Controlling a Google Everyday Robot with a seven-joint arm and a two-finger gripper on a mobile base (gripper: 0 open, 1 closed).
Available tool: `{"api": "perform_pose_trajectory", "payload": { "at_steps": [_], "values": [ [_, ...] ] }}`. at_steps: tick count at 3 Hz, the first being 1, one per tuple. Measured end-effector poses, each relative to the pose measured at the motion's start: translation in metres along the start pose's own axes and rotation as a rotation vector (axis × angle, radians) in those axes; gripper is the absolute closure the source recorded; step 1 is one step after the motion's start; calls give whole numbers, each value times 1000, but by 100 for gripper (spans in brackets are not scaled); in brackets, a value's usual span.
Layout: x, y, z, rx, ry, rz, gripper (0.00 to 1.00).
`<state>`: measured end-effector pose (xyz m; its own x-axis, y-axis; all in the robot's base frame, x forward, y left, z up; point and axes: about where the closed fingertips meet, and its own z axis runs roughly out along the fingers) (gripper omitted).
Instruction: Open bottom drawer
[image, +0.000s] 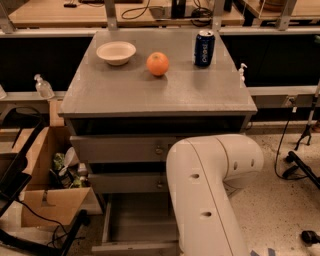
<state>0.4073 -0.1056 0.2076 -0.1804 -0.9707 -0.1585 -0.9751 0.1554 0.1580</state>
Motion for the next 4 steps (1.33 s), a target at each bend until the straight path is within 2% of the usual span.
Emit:
{"api": "perform_pose_trajectory", "payload": {
  "at_steps": [1,2,3,4],
  "values": [
    [1,-1,-6,2,-1,-8,0],
    [11,-8,-46,14,-4,-63,0],
    [28,-1,-106,42,33,-205,0],
    [57,12,-172,93,132,-257,0]
  ]
}}
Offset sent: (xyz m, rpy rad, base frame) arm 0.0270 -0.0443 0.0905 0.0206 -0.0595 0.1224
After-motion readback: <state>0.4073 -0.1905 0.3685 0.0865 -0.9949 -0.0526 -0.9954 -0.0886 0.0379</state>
